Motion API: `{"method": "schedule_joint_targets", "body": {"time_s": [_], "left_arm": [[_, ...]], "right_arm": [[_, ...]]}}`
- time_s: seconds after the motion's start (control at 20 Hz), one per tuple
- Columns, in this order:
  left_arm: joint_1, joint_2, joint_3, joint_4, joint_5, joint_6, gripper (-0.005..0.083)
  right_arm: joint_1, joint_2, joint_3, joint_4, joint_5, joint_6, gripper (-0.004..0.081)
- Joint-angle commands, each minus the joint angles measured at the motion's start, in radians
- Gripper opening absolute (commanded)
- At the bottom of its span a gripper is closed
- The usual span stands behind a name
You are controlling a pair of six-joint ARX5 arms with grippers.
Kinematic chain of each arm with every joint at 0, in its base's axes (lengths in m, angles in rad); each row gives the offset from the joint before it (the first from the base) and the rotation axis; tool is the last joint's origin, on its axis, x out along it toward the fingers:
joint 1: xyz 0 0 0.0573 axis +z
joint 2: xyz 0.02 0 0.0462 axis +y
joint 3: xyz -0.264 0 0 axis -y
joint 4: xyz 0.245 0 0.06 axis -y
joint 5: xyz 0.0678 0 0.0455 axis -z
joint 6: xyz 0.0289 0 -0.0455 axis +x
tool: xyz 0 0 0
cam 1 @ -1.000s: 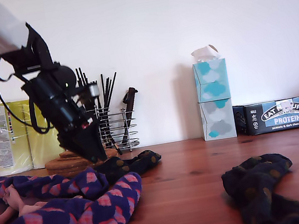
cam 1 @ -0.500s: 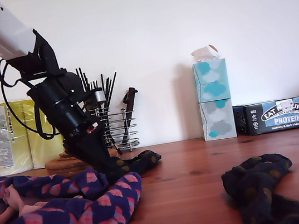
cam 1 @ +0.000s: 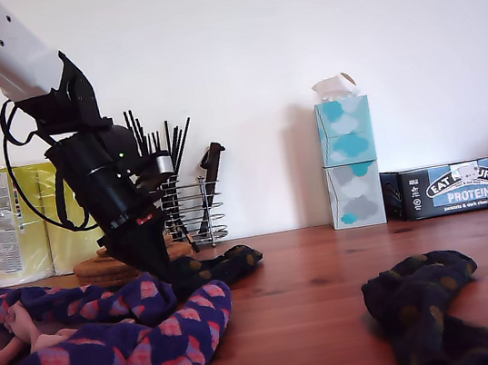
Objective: Pair up the socks based on colour and pattern, by placing each sock on top of its pair
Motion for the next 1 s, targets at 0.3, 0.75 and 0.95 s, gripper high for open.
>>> {"method": "schedule_joint_targets", "body": {"time_s": [0.3, 0.75, 0.95], "left_arm": [[-0.008, 0.036, 0.227, -0.145, 0.249, -0.187, -0.0021], [-0.045, -0.072, 0.31, -0.194, 0.249, -0.189, -0.0021], [-0.045, -0.161, 0.31, -0.238, 0.229, -0.198, -0.0021]], "right_arm": [[0.003, 0.0, -0.014, 0.038, 0.095, -0.054, -0.0013], [0.002, -0.028, -0.014, 0.128, 0.299, -0.004, -0.0013], [0.0, -0.038, -0.014, 0.126, 0.381, 0.004, -0.0013]]}}
